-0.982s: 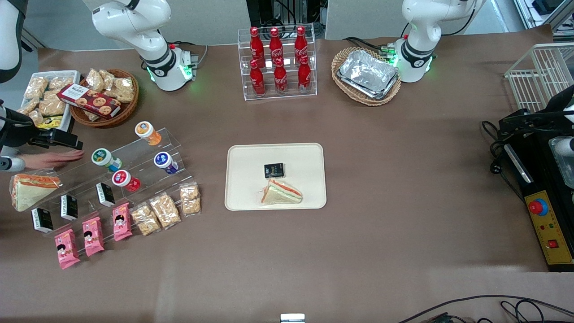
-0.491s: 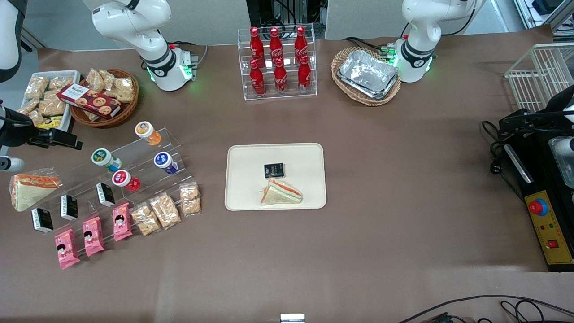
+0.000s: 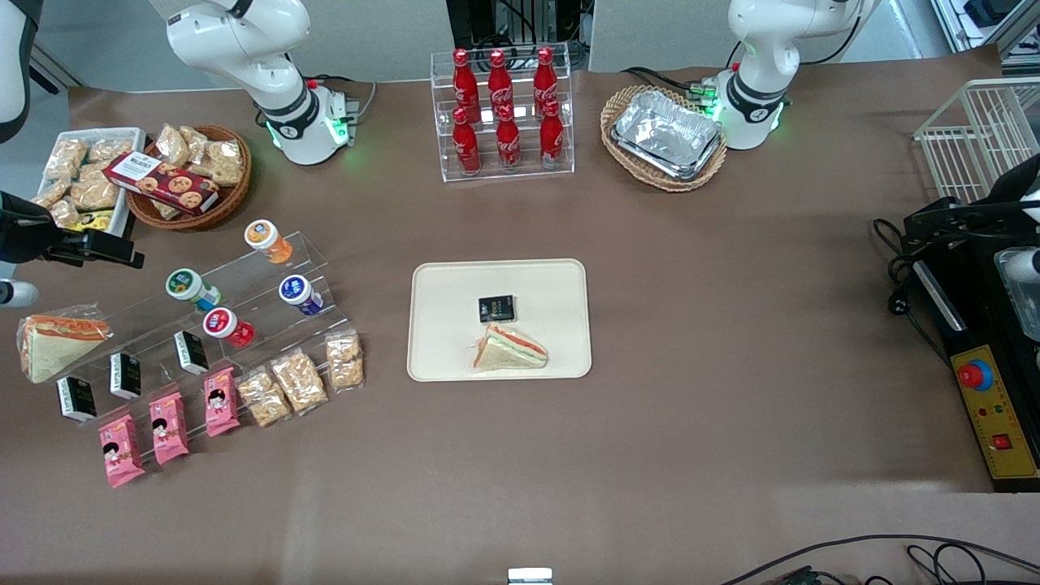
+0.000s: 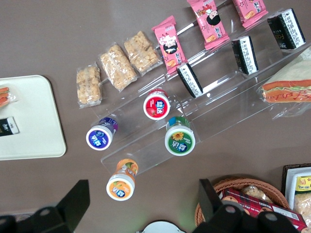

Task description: Place green gum on tray

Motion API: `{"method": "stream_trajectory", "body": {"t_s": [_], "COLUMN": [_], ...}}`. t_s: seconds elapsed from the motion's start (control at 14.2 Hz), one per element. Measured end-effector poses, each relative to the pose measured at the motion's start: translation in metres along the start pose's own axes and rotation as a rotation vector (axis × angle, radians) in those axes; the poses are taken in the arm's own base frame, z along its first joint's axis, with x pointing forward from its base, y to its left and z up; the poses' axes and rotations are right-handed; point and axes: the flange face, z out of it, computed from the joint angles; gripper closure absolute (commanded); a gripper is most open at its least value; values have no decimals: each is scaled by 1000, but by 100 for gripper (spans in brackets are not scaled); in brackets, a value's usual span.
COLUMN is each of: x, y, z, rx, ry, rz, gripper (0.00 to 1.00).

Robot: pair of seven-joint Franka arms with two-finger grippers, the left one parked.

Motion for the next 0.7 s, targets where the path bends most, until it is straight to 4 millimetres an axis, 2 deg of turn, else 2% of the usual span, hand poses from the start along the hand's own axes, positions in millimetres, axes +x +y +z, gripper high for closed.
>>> {"method": "stream_trajectory", "body": {"t_s": [0.42, 0.56, 0.7], "x": [-21, -29, -37], "y": [5, 9, 16], "z": [-23, -21, -9], "rx": [23, 32, 26], "ry": [37, 56, 85], "rz": [-6, -7, -8], "gripper": [0, 0, 0]}}
